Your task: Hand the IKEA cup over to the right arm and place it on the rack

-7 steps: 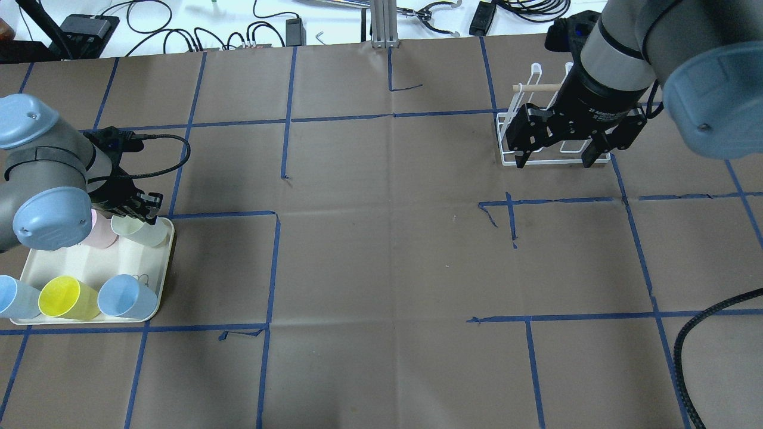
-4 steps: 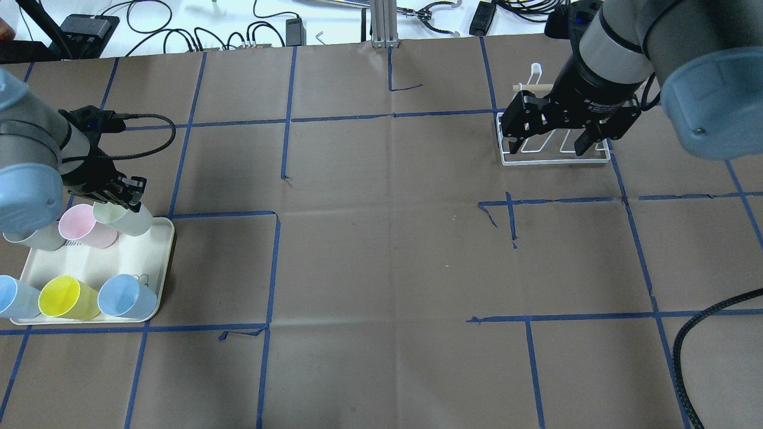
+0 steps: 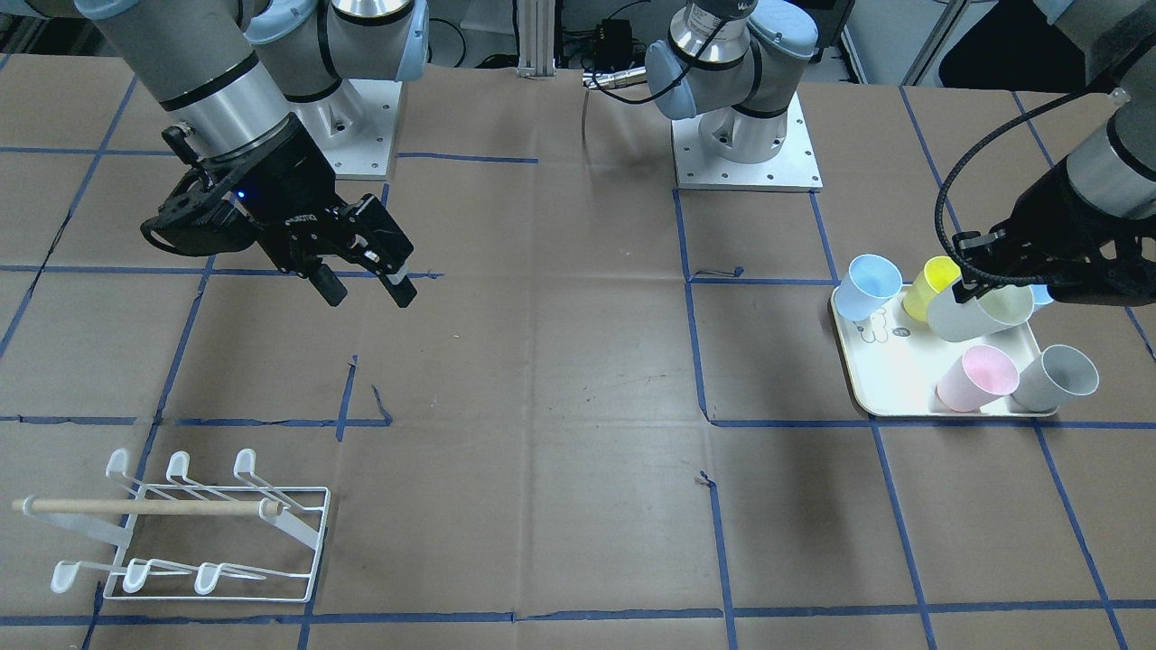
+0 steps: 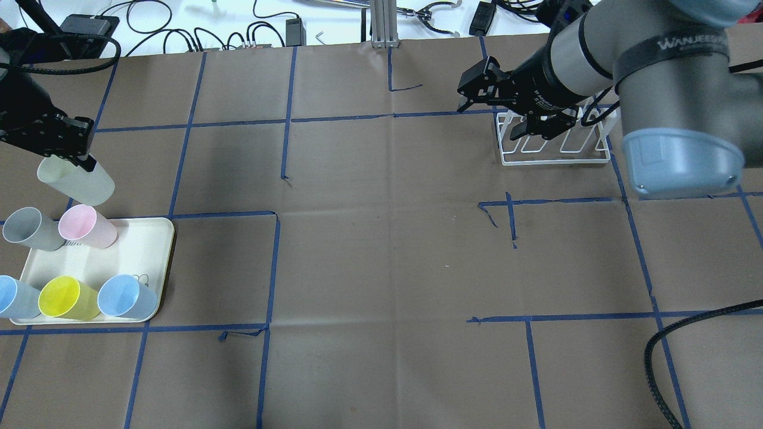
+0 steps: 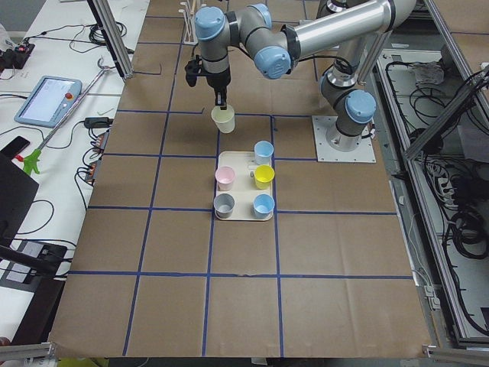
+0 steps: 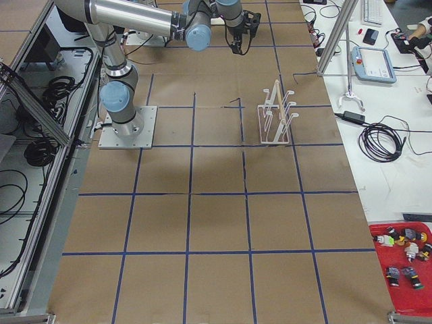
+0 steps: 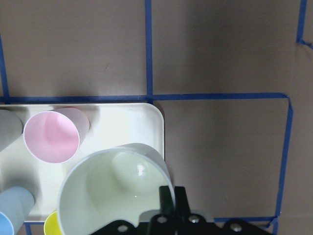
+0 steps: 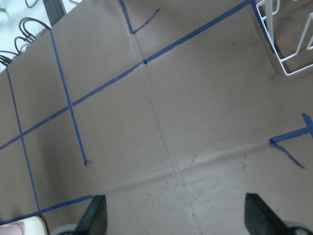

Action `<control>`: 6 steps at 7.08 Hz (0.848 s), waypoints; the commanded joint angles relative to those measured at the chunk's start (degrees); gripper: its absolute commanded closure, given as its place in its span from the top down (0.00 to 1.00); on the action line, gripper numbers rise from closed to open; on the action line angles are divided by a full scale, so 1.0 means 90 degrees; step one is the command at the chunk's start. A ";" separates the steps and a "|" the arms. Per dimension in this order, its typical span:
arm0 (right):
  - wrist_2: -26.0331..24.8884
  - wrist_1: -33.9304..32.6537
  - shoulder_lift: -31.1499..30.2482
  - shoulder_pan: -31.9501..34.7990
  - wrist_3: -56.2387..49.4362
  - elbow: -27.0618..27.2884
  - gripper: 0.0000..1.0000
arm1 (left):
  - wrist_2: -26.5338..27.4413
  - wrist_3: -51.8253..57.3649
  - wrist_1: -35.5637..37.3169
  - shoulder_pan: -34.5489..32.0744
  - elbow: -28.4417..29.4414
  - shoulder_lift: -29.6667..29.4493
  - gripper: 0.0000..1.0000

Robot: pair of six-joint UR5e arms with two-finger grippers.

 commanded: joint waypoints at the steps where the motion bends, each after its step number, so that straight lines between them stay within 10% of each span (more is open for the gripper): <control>1: 0.0387 -0.1397 -0.0022 -0.0007 0.1455 0.0655 1.00 | -0.1381 0.0078 0.0549 -0.0016 0.0022 -0.0017 0.00; 6: 0.1011 -0.5053 0.0065 -0.0007 0.3879 0.2045 1.00 | -0.4325 0.0273 0.4197 -0.0882 -0.1174 0.0265 0.00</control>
